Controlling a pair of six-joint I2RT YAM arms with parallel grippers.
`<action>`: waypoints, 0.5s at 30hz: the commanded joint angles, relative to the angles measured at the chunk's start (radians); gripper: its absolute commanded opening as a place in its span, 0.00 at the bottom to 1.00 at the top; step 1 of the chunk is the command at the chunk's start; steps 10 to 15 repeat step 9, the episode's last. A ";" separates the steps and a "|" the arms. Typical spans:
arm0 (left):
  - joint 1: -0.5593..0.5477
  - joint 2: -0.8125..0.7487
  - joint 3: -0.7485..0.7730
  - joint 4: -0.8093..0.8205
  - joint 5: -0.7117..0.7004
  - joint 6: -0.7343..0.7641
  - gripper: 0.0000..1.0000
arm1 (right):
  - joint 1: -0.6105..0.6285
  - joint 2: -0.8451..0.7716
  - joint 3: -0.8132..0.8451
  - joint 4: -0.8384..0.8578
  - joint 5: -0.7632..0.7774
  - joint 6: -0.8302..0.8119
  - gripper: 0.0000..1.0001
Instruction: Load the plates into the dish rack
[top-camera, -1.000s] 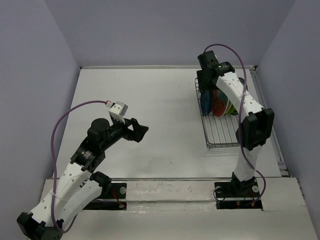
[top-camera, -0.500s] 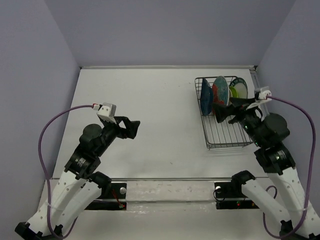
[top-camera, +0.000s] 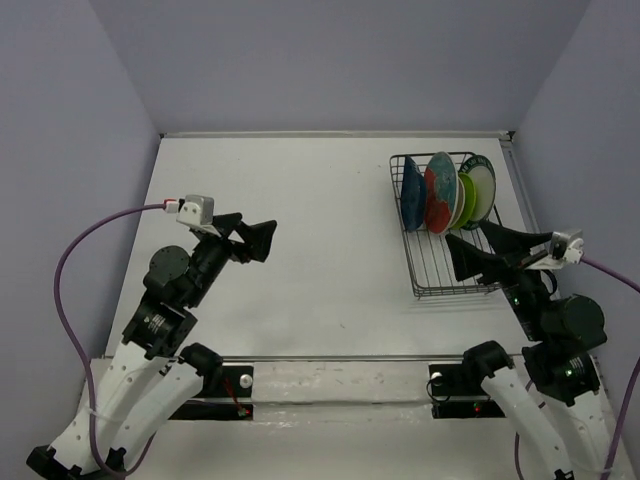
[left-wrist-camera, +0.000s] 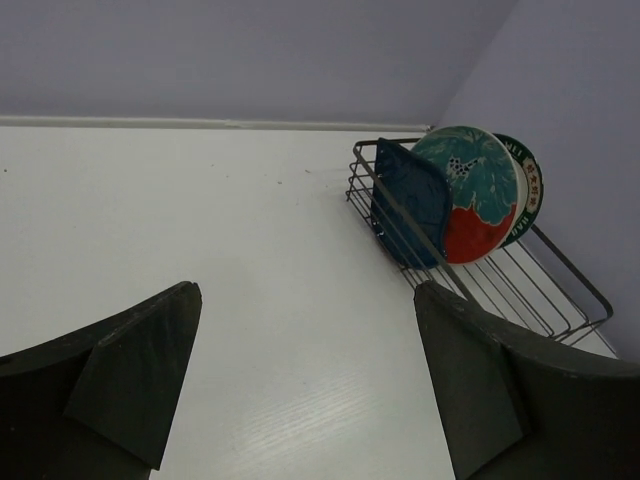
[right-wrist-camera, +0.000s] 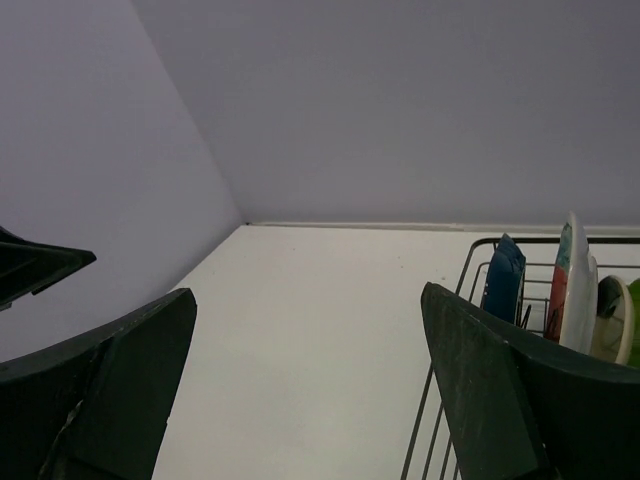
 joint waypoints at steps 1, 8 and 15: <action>0.000 -0.012 0.053 0.117 -0.023 0.001 0.99 | 0.004 -0.066 0.068 -0.047 -0.001 -0.032 1.00; 0.000 -0.047 0.020 0.136 0.002 -0.012 0.99 | 0.004 -0.090 0.091 -0.107 0.029 -0.043 1.00; 0.000 -0.049 0.018 0.134 0.002 -0.011 0.99 | 0.004 -0.086 0.091 -0.111 0.031 -0.041 1.00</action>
